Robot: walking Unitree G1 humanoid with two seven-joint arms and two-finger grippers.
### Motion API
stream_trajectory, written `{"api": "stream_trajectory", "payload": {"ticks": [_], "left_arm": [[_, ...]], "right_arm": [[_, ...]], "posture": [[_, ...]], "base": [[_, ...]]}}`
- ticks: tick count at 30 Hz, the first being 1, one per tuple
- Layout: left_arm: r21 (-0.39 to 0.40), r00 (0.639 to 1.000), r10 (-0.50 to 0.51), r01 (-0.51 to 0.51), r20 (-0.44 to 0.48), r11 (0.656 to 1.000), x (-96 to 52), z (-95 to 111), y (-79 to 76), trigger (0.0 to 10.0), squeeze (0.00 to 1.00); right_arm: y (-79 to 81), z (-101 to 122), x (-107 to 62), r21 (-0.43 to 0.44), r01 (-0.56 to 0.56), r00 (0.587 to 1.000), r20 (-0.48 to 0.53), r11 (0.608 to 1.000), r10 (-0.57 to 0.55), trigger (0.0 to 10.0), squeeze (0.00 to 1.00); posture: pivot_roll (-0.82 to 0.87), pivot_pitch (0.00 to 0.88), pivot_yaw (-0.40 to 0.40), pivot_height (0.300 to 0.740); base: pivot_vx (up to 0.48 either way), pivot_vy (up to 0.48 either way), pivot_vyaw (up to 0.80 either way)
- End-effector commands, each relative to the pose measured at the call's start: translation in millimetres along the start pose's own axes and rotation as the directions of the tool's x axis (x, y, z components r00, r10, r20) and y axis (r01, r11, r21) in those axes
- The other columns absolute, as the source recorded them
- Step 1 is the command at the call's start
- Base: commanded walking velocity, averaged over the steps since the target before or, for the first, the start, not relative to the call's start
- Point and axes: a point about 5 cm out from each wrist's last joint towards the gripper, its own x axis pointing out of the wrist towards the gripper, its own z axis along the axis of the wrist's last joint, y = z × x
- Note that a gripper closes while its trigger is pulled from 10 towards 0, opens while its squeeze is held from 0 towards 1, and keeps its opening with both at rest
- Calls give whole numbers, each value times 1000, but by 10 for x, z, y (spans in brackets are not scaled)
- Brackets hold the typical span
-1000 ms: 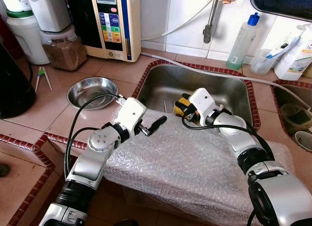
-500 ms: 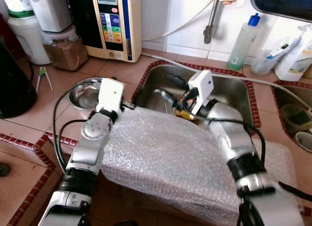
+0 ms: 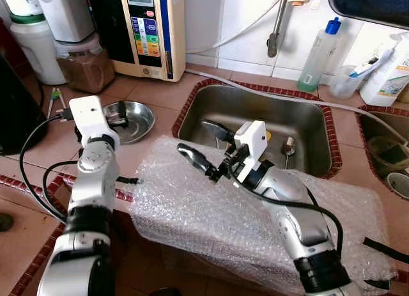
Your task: Kitchen organization
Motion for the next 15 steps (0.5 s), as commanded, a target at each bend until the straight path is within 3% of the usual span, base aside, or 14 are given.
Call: {"api": "stream_trajectory", "payload": {"ticks": [1, 4, 7, 9, 10, 11, 12, 13, 14, 15], "left_arm": [[-22, 999, 31, -32, -38, 999, 39, -4, 41, 10000, 0], [-34, 997, 49, -51, -63, 998, 63, -22, 69, 10000, 0], [-70, 982, 63, -77, -179, 995, 98, -140, 114, 10000, 0], [-62, 979, 77, -90, -189, 994, 99, -155, 138, 10000, 0], [-48, 975, 99, -111, -200, 993, 98, -172, 168, 10000, 0], [-48, 975, 99, -111, -200, 993, 98, -172, 168, 10000, 0], [-22, 969, 128, -136, -211, 990, 96, -193, 202, 10000, 0], [-13, 966, 143, -149, -216, 989, 93, -206, 222, 10000, 0], [-9, 964, 151, -157, -219, 988, 91, -214, 233, 10000, 0], [-9, 963, 145, -151, -226, 989, 91, -227, 231, 10000, 0]], "right_arm": [[61, 40, 15, -1, -20, 1000, 2, 1000, 20, 10000, 1000], [106, 45, 18, -2, -32, 999, -4, 999, 32, 10000, 1000], [246, 52, 32, 34, -67, 998, -7, 997, 68, 10000, 1000], [275, 52, 33, 44, -77, 997, -6, 996, 77, 10000, 988], [284, 43, 30, 47, -77, 997, -8, 996, 77, 10000, 835], [284, 43, 30, 47, -77, 997, -8, 996, 77, 10000, 835], [286, 39, 26, 49, -75, 997, -10, 996, 76, 10000, 647], [286, 38, 25, 50, -75, 997, -10, 996, 75, 10000, 373], [287, 39, 24, 51, -74, 997, -10, 996, 74, 10000, 373], [289, 40, 24, 53, -74, 997, -9, 996, 74, 10000, 243]], "posture": [[-28, 34, 41, 740], [-28, 33, 41, 740], [-31, 32, 44, 740], [-30, 32, 45, 740], [-29, 32, 46, 740], [-29, 32, 46, 740], [-30, 32, 46, 740], [-30, 32, 47, 740], [-30, 32, 47, 740], [-31, 32, 47, 740]], "base": [[0, 0, 0], [0, 0, 0], [0, 0, 0], [0, 0, 0], [0, 0, 0], [0, 0, 0], [0, 0, 0], [0, 0, 0], [0, 0, 0], [0, 0, 0]]}}
